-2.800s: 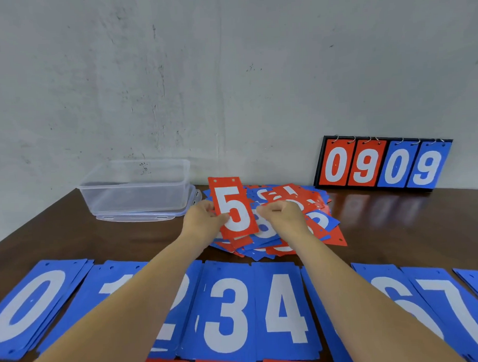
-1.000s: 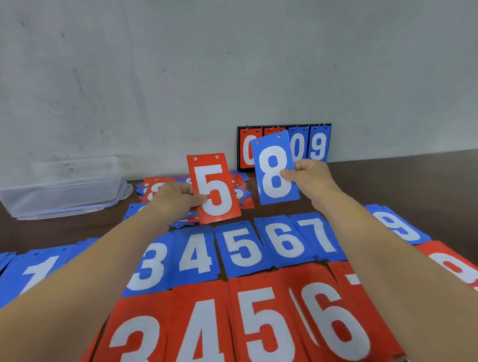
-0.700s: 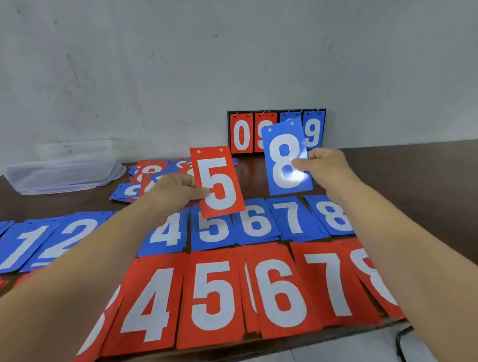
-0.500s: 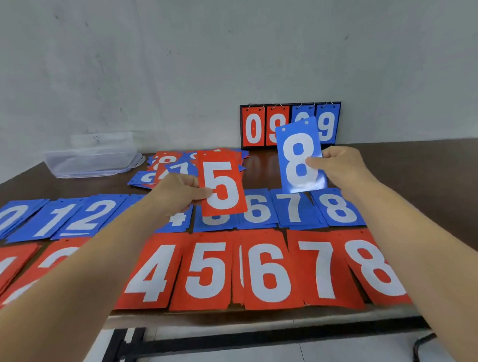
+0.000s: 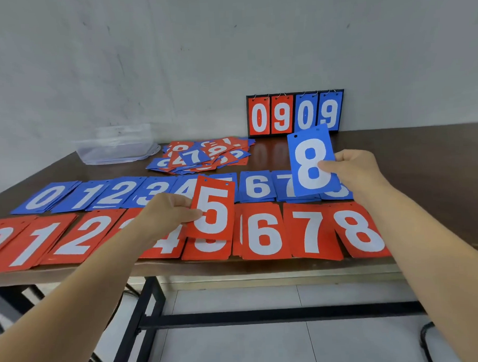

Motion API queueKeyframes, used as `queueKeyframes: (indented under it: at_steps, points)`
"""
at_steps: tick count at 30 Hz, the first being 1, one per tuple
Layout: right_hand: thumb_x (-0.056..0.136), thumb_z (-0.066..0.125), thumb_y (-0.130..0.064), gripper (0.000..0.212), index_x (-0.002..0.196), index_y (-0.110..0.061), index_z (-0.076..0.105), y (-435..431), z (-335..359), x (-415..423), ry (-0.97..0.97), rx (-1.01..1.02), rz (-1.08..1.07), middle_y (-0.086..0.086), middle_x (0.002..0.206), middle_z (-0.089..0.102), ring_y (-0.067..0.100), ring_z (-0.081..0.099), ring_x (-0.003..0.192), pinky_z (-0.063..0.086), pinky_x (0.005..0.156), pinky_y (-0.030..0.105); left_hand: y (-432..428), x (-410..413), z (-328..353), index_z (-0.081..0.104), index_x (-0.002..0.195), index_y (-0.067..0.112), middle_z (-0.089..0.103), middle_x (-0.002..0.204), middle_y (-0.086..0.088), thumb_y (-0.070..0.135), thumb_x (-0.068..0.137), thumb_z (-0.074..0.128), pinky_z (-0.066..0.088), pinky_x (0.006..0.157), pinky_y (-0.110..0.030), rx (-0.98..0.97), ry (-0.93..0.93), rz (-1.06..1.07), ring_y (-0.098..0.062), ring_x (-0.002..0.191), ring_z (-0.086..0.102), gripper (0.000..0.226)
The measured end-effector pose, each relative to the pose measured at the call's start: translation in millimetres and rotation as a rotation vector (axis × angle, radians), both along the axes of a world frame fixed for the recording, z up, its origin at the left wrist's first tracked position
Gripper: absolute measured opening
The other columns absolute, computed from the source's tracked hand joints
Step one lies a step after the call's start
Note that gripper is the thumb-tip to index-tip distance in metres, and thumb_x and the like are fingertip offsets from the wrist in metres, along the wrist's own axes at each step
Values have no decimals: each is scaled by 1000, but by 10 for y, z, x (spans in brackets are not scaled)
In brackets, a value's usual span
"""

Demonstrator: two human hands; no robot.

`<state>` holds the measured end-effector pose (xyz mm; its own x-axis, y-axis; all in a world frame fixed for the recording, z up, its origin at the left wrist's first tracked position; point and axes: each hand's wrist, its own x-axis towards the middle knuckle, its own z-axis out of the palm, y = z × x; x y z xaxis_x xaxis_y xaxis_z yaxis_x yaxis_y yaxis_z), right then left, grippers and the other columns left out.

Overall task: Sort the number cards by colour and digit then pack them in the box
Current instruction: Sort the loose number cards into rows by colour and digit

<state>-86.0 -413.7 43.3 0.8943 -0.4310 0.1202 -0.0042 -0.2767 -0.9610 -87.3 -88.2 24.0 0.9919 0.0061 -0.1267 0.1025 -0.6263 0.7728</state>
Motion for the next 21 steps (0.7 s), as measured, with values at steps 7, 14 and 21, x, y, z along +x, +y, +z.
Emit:
queueKeyframes:
  at_steps: [7,14,21]
  points:
    - [83,75,-18,20,93,-5,64,13,4,-261,67,-8,-93,8,99,70,23,68,92,58,79,40,-64,-192,-75,58,130,16,59,131,-5,30,88,68,53,86,-35,403,-88,33,-21,109,60,46]
    - [82,75,-14,29,99,6,63,-42,-119,-456,98,-29,-133,15,98,70,27,69,92,57,85,47,-90,-292,-203,63,111,20,66,103,1,41,83,70,56,75,-33,610,-198,50,-16,92,61,35]
    - [81,75,-13,33,99,11,61,-147,-131,-480,47,-38,-169,19,97,71,30,70,90,57,81,52,-189,-278,-159,56,127,23,62,118,-1,36,86,66,56,84,-38,625,-260,25,-20,105,59,44]
